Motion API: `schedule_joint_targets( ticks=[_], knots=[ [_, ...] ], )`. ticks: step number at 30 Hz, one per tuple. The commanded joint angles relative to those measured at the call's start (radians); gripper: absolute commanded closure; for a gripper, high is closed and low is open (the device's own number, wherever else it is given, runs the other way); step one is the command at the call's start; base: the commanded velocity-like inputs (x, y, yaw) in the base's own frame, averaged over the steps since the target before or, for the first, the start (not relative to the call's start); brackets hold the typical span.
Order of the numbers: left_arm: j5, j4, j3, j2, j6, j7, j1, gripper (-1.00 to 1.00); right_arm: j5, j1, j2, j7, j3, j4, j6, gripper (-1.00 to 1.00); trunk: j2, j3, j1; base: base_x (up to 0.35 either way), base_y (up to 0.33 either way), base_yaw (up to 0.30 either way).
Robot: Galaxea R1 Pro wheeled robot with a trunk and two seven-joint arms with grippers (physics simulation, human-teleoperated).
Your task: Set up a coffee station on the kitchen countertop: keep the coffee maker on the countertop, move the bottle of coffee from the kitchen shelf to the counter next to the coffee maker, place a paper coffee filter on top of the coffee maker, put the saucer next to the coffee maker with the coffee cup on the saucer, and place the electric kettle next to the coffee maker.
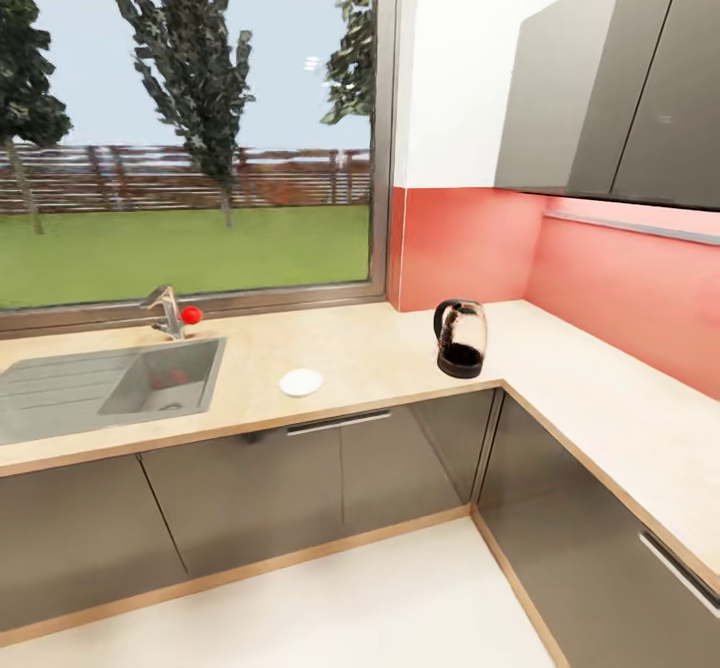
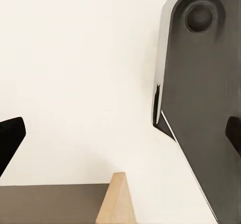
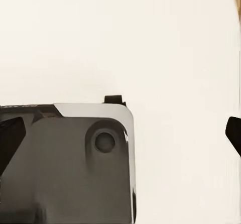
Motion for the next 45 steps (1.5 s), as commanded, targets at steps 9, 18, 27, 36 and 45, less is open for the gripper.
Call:
schedule_joint_targets(
  ticks=[9,18,27,36,45],
  knots=[
    [-0.002,-0.01,-0.002,-0.016,-0.055,-0.009,-0.038,-1.0,0.006,-0.001,0.048,0.0,-0.013,-0.037,-0.003,-1.0,-0.002,0.001,0.001,0.066,-0.061,-0.016],
    [-0.003,-0.222,-0.004,-0.012,-0.057,-0.106,-0.095,-1.0,0.011,-0.001,0.04,0.002,-0.009,-0.095,0.0,-1.0,-0.002,0.001,0.001,0.0,0.0,0.0],
    [0.002,-0.919,0.003,0.047,0.256,-0.762,-0.122,-1.0,0.01,-0.001,0.051,0.007,-0.007,-0.118,0.0,-1.0,-0.002,0.001,0.001,0.0,0.0,0.0],
    [0.005,-1.146,0.062,0.059,0.621,-1.04,-0.271,-1.0,0.011,-0.001,0.111,0.01,-0.005,-0.255,0.001,-1.0,-0.002,0.001,0.001,0.0,0.0,0.0],
    [0.005,-1.16,0.149,0.061,0.919,-1.217,-0.584,-1.0,0.014,-0.001,0.131,0.007,-0.003,-0.274,0.001,-1.0,-0.002,0.001,0.001,0.0,0.0,0.0]
  ],
)
